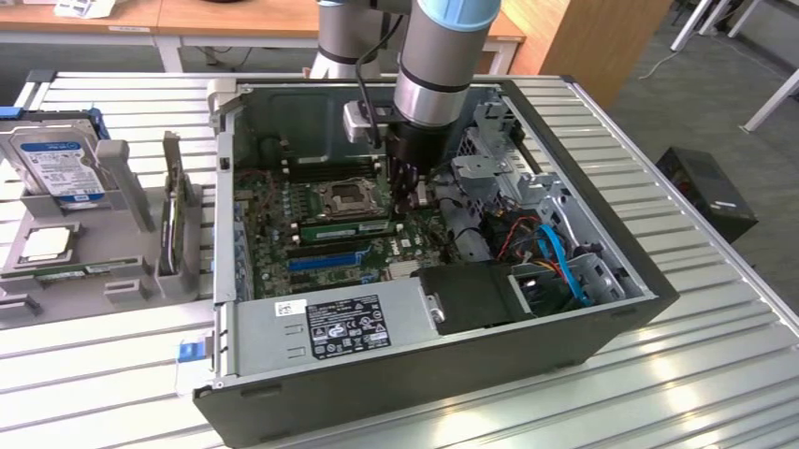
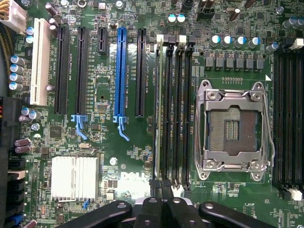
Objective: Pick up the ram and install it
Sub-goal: 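Press down the ram until it locks into place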
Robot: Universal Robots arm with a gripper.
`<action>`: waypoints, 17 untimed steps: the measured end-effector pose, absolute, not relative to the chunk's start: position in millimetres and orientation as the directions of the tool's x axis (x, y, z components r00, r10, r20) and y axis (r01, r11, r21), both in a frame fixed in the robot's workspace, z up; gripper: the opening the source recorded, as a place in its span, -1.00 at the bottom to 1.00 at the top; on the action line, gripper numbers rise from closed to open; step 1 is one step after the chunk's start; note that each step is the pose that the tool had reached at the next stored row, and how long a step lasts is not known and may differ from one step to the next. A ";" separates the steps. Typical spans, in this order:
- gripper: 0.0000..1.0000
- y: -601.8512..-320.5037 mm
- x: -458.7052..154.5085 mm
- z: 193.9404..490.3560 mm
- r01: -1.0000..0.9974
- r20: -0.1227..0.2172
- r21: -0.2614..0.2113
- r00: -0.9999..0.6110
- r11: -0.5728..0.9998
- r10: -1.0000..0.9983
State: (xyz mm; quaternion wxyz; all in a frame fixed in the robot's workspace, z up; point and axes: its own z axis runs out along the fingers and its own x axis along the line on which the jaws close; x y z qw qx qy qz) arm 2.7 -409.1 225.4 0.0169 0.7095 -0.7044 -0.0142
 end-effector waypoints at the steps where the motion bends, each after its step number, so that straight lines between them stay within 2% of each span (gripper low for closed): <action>1: -0.80 -409.1 2.7 225.4 -0.999 0.004 0.044 0.007 -0.007 -1.000; 17: -0.80 -409.1 3.1 224.4 -0.999 0.004 0.044 0.007 -0.007 -1.000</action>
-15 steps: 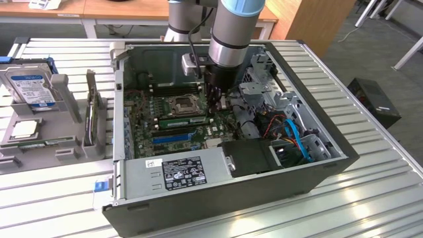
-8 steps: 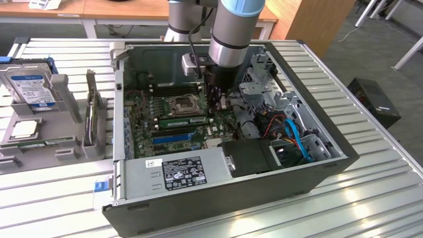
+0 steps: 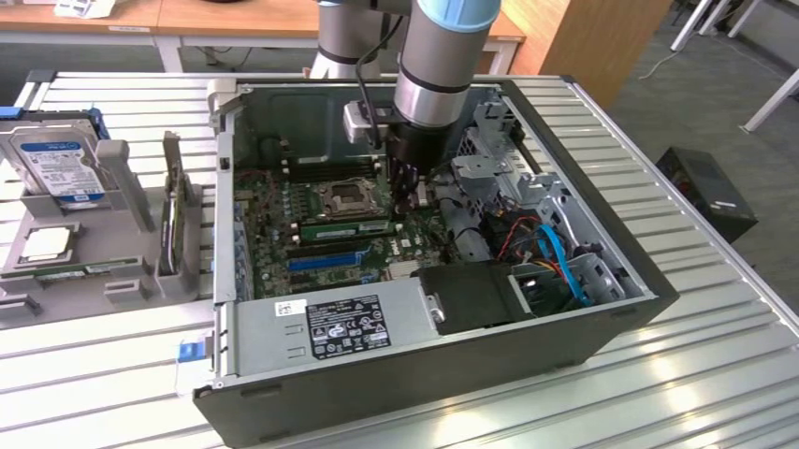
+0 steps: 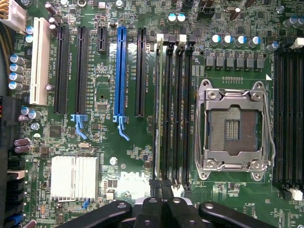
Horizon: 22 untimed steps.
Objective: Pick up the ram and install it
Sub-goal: 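Press down the ram until it locks into place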
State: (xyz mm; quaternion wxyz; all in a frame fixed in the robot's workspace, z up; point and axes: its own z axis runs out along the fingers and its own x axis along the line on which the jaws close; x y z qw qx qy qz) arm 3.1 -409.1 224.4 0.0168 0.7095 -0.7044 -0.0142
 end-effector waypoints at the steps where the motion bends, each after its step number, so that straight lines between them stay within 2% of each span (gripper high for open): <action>1: -0.80 -409.1 3.1 224.4 -0.999 0.004 0.044 0.007 -0.007 -1.000; 22: -0.80 -409.0 3.1 226.4 -0.999 0.003 0.044 0.007 -0.007 -1.000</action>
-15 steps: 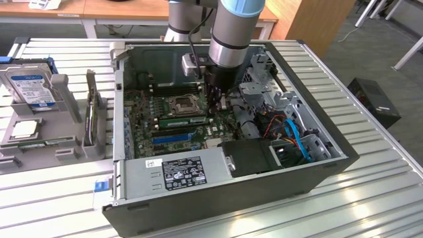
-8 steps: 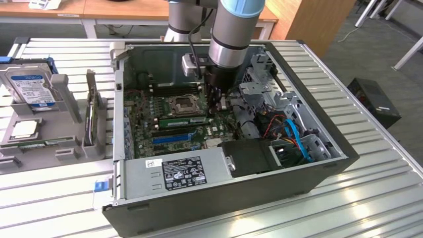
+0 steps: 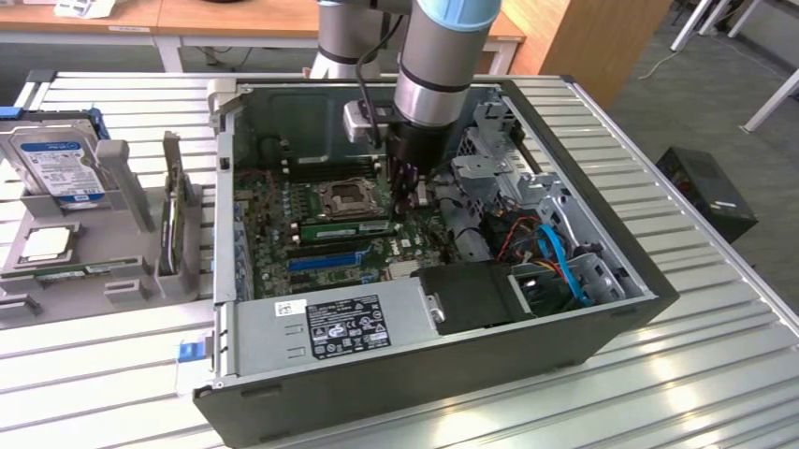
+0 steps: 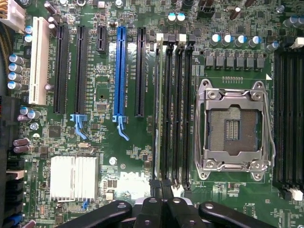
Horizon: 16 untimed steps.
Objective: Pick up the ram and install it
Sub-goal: 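Press down the ram until it locks into place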
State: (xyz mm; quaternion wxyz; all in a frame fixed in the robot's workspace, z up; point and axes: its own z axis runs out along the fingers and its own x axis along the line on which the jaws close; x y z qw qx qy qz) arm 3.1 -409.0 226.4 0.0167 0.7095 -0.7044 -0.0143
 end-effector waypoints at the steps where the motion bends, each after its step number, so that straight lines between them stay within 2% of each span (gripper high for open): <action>1: -0.80 -409.1 3.1 228.4 -0.999 0.003 0.044 0.007 -0.007 -1.000; 16: -0.80 -409.1 3.2 249.2 -0.999 0.003 0.044 0.007 -0.007 -1.000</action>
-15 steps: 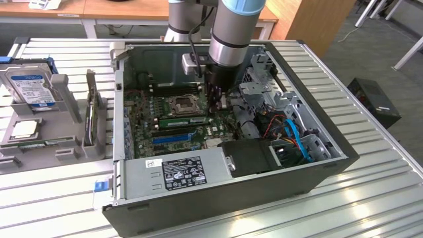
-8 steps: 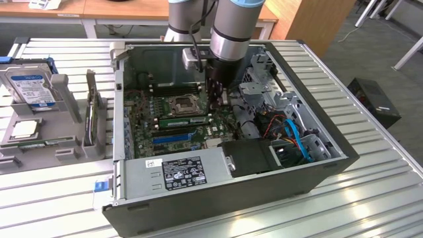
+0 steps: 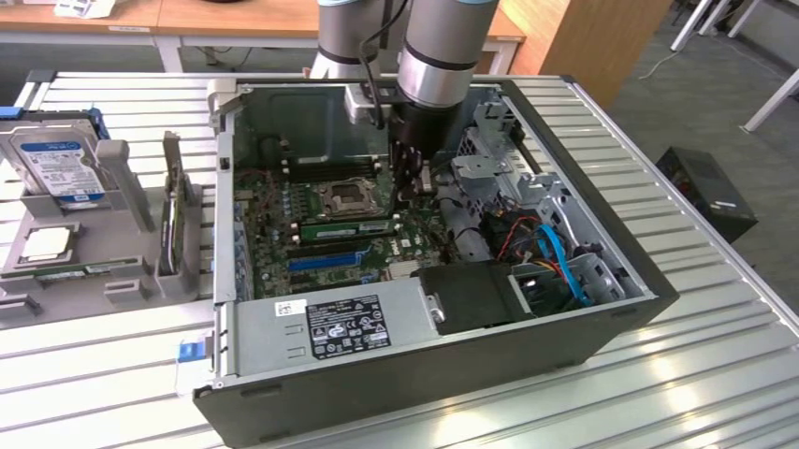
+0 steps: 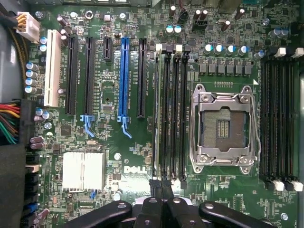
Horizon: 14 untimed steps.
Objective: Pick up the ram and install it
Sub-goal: 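Press down the ram until it locks into place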
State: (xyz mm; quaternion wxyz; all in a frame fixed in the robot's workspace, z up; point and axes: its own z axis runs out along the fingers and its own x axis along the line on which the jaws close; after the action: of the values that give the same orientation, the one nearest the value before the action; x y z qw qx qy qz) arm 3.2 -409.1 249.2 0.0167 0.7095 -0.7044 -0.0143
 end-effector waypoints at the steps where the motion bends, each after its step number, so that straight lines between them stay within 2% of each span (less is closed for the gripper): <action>1: -0.80 -409.1 3.1 249.2 -0.999 0.003 0.044 0.007 -0.007 -1.000; 14: -0.80 -409.1 -28.4 249.3 -0.999 0.002 0.042 0.007 -0.007 -1.000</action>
State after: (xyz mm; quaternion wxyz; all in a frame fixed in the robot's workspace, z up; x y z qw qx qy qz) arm -28.4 -409.1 249.3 0.0155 0.7095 -0.7044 -0.0140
